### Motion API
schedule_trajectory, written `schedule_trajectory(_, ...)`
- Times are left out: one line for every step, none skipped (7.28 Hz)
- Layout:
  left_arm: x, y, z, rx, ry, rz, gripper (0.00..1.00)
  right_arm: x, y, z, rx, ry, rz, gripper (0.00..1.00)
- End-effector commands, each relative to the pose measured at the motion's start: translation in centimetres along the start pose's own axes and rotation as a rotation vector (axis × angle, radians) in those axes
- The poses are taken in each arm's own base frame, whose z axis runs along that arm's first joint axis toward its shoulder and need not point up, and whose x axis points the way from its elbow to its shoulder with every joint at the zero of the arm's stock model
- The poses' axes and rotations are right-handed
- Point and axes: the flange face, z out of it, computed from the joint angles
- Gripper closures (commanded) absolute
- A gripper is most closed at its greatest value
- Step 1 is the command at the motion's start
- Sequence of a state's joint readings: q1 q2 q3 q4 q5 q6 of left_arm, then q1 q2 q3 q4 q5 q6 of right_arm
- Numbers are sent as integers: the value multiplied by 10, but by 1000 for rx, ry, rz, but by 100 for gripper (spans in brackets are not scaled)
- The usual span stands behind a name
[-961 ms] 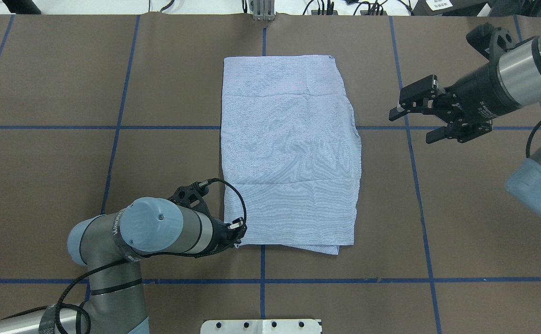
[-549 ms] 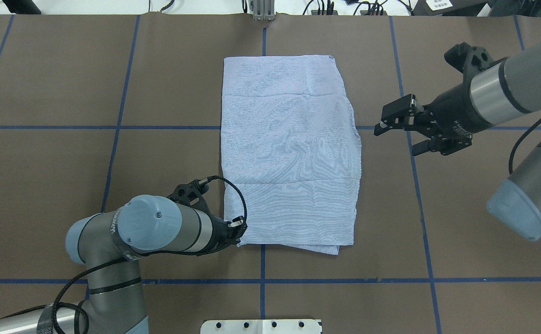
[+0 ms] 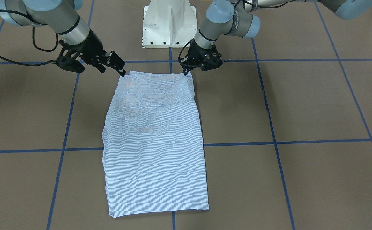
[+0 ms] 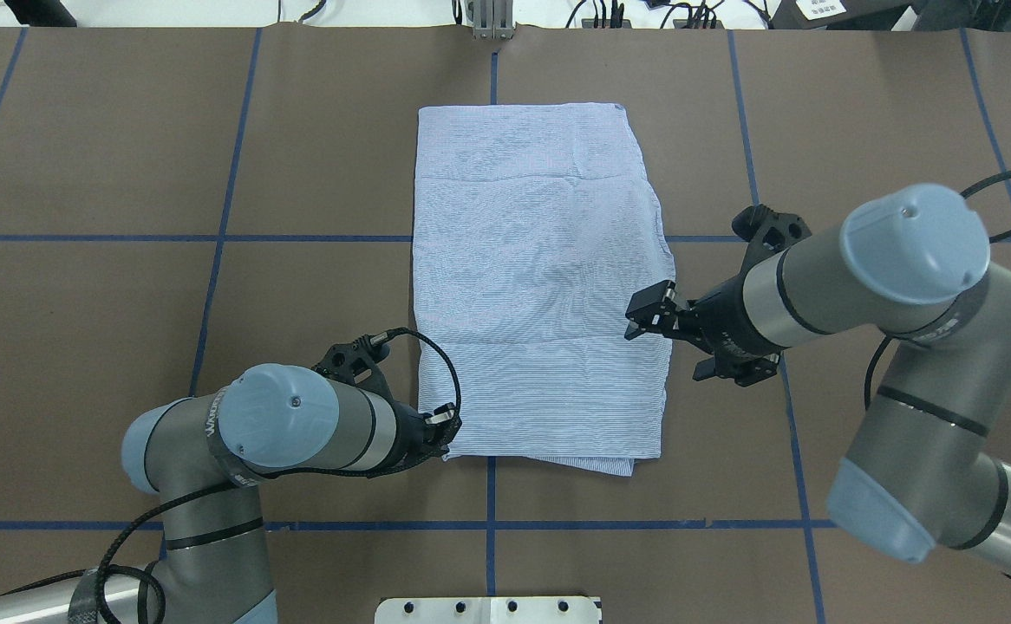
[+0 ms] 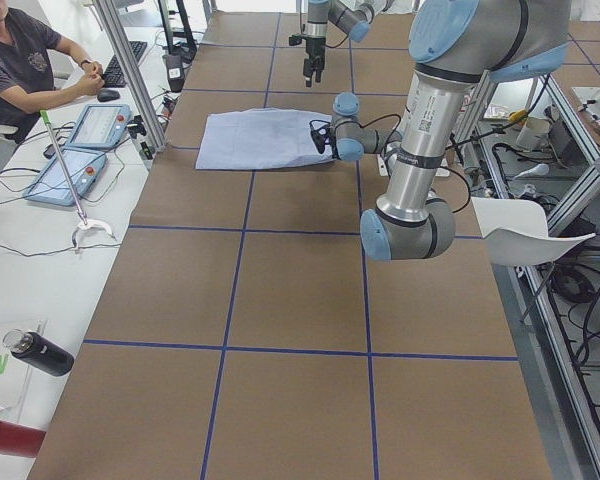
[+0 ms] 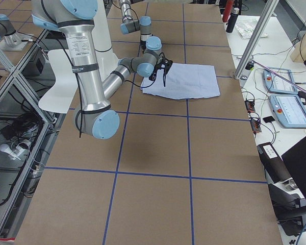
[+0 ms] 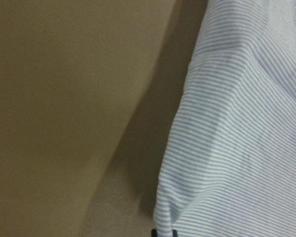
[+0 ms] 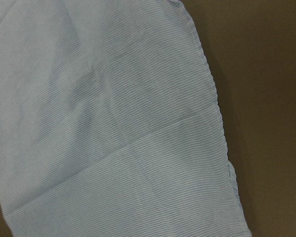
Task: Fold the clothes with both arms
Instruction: 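Move the right gripper to the shirt's other near corner and grasp it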
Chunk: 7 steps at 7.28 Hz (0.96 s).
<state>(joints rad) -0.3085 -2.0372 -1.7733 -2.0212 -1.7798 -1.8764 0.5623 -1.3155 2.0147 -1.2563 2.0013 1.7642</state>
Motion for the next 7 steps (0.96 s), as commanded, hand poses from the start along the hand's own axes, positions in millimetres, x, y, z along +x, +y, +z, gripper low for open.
schedule_trajectory(0,2,1,-4,-1,0,100,2,51,64,68,48,67,0)
schedule_trajectory(-1,2,1,-4,-2,-2,100,-10,63,83,88,127,99,0)
schedule_trajectory(-2,1,2,-3,-4,0,100,-28,81,94,127,177,154,0)
schedule_trajectory(-2,1,2,-3,-5,-2,100,-29,83,101,138,196,154,0)
schedule_trajectory(-2,2,4,-3,-7,-2,100,-23,79,111,146,215,157,0)
schedule_trajectory(-2,2,4,-3,-7,-2,100,-18,74,123,152,236,157,0)
schedule_trajectory(-2,3,4,-5,-8,-1,100,-14,77,128,147,243,155,0)
